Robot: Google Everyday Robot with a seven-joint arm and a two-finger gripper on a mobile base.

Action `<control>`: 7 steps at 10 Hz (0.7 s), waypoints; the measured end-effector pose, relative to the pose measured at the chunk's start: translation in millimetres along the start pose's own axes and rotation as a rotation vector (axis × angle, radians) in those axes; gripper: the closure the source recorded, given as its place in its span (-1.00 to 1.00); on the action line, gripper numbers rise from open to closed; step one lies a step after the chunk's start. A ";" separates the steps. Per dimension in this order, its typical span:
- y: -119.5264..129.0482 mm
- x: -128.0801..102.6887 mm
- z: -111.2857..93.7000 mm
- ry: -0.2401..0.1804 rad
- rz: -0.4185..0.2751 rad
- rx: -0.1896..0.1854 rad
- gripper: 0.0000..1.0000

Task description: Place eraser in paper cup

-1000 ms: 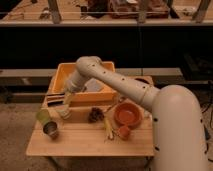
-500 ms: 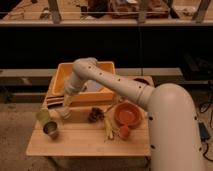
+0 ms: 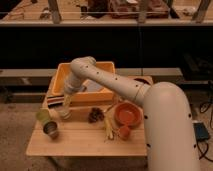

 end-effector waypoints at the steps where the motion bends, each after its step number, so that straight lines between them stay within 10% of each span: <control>1: -0.8 0.2 0.6 0.009 -0.003 -0.001 0.45; 7: 2.5 0.9 8.2 0.027 -0.017 -0.022 -0.59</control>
